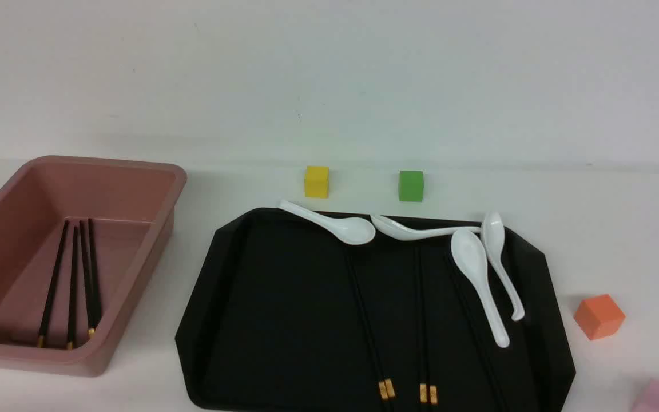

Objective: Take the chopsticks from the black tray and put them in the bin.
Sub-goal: Use the left arm to grab a pair of chopsticks

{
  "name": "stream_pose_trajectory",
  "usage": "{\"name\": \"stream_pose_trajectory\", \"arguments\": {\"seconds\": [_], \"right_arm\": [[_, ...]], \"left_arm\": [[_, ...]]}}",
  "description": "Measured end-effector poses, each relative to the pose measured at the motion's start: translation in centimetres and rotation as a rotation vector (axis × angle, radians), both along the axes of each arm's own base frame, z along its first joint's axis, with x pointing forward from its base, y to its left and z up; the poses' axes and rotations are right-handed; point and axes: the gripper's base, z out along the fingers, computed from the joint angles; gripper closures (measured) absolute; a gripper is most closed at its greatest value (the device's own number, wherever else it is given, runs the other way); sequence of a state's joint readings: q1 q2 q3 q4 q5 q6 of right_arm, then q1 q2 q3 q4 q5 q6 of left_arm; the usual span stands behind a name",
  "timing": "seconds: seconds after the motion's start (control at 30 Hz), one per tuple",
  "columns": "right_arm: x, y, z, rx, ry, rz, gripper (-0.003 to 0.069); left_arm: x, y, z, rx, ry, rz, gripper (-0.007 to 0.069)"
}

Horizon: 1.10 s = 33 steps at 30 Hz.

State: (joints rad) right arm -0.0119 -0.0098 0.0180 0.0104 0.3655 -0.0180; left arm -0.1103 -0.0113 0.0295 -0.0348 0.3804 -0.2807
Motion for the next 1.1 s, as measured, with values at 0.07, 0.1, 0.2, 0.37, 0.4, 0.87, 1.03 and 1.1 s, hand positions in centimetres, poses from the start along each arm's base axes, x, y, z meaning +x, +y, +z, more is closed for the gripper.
{"name": "stream_pose_trajectory", "arguments": {"seconds": [0.07,0.1,0.2,0.37,0.4,0.87,1.03,1.1], "right_arm": [[0.00,0.00,0.00,0.000,0.000,0.000,0.0419],[0.00,0.00,0.00,0.000,0.000,0.000,0.0419],[0.00,0.00,0.00,0.000,0.000,0.000,0.0419],[0.00,0.00,0.00,0.000,0.000,0.000,0.0419],[0.00,0.00,0.00,0.000,0.000,0.000,0.0419],[0.00,0.00,0.00,0.000,0.000,0.000,0.0419],[0.00,0.00,0.00,0.000,0.000,0.000,0.0419],[0.00,0.00,0.00,0.000,0.000,0.000,0.0419]], "left_arm": [[0.00,0.00,0.00,0.000,0.000,0.000,0.0581],[0.00,0.00,0.00,0.000,0.000,0.000,0.0581],[0.00,0.00,0.00,0.000,0.000,0.000,0.0581],[0.00,0.00,0.00,0.000,0.000,0.000,0.0580],[0.00,0.00,0.00,0.000,0.000,0.000,0.0577],[0.00,0.01,0.00,0.003,0.000,0.000,0.0557],[0.00,0.01,0.00,0.003,0.000,0.000,0.0552],[0.00,0.01,0.00,0.003,0.000,0.000,0.0550]]}}
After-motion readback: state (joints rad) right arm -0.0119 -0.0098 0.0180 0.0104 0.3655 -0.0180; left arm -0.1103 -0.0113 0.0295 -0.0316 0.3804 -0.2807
